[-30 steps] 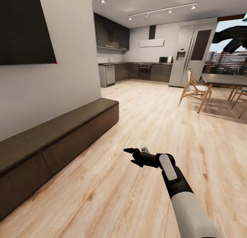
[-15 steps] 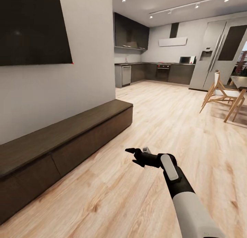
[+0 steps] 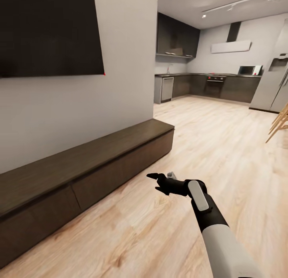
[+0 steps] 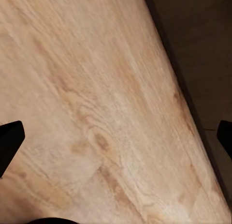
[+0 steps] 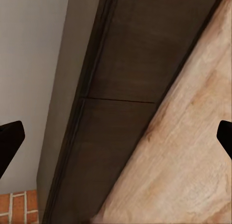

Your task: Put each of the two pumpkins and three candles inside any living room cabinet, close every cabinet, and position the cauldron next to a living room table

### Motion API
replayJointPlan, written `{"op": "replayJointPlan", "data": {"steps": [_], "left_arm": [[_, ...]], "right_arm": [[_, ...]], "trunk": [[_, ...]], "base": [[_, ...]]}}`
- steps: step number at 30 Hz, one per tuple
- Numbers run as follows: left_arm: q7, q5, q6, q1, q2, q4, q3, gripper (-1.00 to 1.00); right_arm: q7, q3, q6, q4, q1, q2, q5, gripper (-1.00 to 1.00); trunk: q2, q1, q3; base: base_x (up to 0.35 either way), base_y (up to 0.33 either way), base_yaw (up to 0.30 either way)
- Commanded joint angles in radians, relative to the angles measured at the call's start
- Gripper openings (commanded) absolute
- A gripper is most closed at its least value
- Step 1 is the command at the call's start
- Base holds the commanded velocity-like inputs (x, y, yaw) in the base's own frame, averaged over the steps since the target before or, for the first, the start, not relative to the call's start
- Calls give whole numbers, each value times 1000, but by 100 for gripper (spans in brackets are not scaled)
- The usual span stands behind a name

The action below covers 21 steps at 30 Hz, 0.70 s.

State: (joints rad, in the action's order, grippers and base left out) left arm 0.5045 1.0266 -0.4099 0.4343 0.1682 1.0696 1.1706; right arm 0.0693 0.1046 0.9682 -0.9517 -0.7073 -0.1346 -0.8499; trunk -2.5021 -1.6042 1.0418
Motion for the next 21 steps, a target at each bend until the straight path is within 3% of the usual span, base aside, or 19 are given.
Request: {"op": "replayJointPlan", "data": {"steps": [1,4,7,10,11,15,21], "left_arm": [[-1,8,-9,0,1,1,1,100],[0,8,-9,0,1,1,1,100],[0,7,-9,0,1,1,1,100],[0,6,-9,0,0,1,0,100],[0,6,-9,0,0,1,0,100],[0,6,-9,0,0,1,0,100],[-1,5,-9,0,-1,1,0,100]], "right_arm": [[7,4,6,0,0,-1,8,100],[7,5,6,-1,3,-1,8,100],[5,43,-17,-25,9,-1,8,100],[5,143,-64,-66,37,-2,7,100],[4,199,-90,-88,52,-3,7,100],[2,283,-152,-114,69,-4,10,100],[4,315,-183,-127,77,-4,7,100]], "trunk": [[0,0,1],[0,0,1],[0,0,1],[0,0,1],[0,0,1],[0,0,1],[0,0,1]], "base": [[327,-109,293],[324,-144,288],[311,-190,126],[309,-196,52],[308,-196,26],[307,-196,15],[301,-209,4]]}}
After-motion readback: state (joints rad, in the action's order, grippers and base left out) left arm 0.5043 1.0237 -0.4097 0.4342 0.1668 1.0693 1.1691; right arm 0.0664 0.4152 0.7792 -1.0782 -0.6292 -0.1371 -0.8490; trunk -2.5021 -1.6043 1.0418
